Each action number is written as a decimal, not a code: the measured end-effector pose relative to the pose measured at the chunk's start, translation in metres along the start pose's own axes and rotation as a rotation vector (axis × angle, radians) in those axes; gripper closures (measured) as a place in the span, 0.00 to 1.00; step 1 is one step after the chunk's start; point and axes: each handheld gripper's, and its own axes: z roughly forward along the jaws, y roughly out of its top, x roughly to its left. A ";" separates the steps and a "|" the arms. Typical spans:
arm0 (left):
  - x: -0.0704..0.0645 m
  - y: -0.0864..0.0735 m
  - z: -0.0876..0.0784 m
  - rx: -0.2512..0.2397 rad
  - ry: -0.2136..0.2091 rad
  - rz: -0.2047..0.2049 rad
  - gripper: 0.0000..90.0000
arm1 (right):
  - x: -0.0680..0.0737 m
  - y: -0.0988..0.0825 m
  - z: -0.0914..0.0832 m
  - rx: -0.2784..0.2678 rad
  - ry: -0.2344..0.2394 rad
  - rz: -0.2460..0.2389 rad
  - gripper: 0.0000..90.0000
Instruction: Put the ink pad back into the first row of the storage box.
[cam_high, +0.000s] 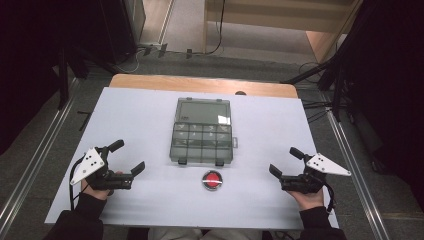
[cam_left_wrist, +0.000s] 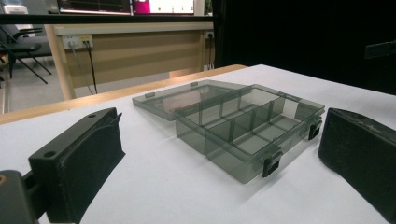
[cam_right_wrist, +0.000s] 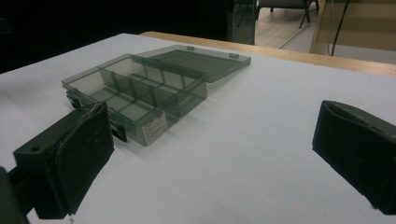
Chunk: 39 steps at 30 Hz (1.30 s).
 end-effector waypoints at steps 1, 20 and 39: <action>0.000 0.000 0.000 0.000 0.000 0.000 0.00 | 0.000 0.000 0.000 0.000 0.000 0.000 0.00; -0.001 0.000 0.001 -0.001 -0.003 -0.002 0.00 | 0.010 -0.001 0.004 0.038 0.025 -0.033 0.00; -0.001 0.000 0.001 0.001 -0.006 -0.002 0.00 | 0.020 -0.004 0.014 0.106 0.070 -0.067 0.00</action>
